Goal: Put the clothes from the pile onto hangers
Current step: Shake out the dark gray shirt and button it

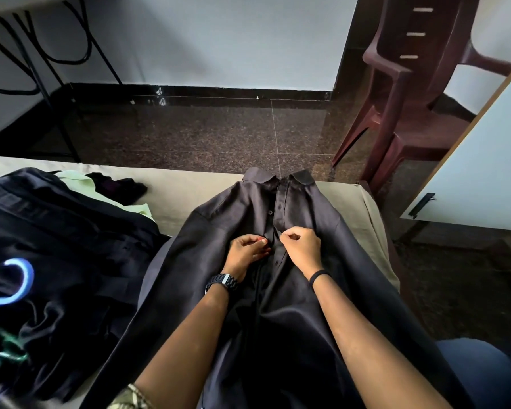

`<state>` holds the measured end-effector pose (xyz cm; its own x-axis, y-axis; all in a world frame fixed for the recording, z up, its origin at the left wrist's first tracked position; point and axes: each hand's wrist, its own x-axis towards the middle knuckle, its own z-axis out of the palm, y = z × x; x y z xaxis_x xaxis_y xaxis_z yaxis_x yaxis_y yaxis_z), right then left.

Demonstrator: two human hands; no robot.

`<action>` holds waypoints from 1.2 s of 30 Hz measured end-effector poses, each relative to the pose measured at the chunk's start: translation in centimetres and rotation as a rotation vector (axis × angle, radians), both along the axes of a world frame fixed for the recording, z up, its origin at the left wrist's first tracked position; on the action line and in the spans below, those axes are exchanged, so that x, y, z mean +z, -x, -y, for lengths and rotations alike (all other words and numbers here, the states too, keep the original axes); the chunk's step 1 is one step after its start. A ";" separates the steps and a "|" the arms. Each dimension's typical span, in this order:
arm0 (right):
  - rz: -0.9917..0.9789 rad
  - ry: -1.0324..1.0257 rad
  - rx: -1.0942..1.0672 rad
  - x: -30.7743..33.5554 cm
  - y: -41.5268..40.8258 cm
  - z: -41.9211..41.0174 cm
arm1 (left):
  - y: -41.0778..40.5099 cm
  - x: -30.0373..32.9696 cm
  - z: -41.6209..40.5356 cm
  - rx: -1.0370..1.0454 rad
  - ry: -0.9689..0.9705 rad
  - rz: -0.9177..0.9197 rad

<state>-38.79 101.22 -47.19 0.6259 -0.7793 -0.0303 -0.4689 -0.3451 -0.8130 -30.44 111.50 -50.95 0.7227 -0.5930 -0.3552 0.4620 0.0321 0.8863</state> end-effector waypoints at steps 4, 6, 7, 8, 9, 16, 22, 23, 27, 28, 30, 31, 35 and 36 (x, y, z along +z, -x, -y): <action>0.049 0.007 0.036 -0.8 0.3 -0.3 | 0.0 0.1 0.0 0.009 -0.011 -0.009; 0.038 0.058 0.077 -1.1 0.2 -0.5 | -0.1 0.0 -0.1 0.008 -0.014 -0.010; 0.036 0.077 0.091 -1.2 0.1 -0.6 | -0.1 0.0 -0.1 0.004 -0.018 -0.007; 0.032 0.086 0.101 -1.4 0.0 -0.7 | -0.1 0.0 -0.1 0.000 -0.022 -0.002; 0.030 0.091 0.111 -1.6 -0.1 -0.8 | -0.1 0.0 -0.1 -0.002 -0.026 0.002; 0.064 0.005 0.138 -2.6 -0.7 -1.0 | -0.1 0.1 0.0 -0.006 -0.077 0.010; 0.124 0.001 0.178 -3.9 -0.8 -0.6 | -0.3 0.0 0.3 -0.017 -0.118 0.020; 0.143 -0.005 0.188 -3.9 -0.7 -0.5 | -0.3 0.1 0.4 -0.013 -0.121 0.020; 0.168 -0.041 0.237 -4.2 -0.6 0.1 | -0.3 0.1 0.6 -0.010 -0.151 0.032; 0.164 -0.052 0.247 -4.3 -0.6 0.2 | -0.3 0.1 0.7 -0.008 -0.158 0.036; 0.167 -0.068 0.247 -4.4 -0.7 0.3 | -0.3 0.0 0.8 -0.006 -0.170 0.042; 0.171 -0.068 0.239 -4.4 -0.8 0.2 | -0.3 -0.1 0.8 -0.003 -0.170 0.040; 0.158 -0.036 0.196 -4.5 -1.0 -0.2 | -0.2 0.2 0.8 -0.046 -0.159 0.021; 0.156 -0.023 0.191 -4.6 -1.1 -0.3 | -0.2 0.2 0.7 -0.062 -0.156 0.029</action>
<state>-37.66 101.47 -51.76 0.7606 -0.6463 0.0617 -0.2649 -0.3957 -0.8793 -30.24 110.76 -50.77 0.6976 -0.5763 -0.4258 0.4329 -0.1347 0.8913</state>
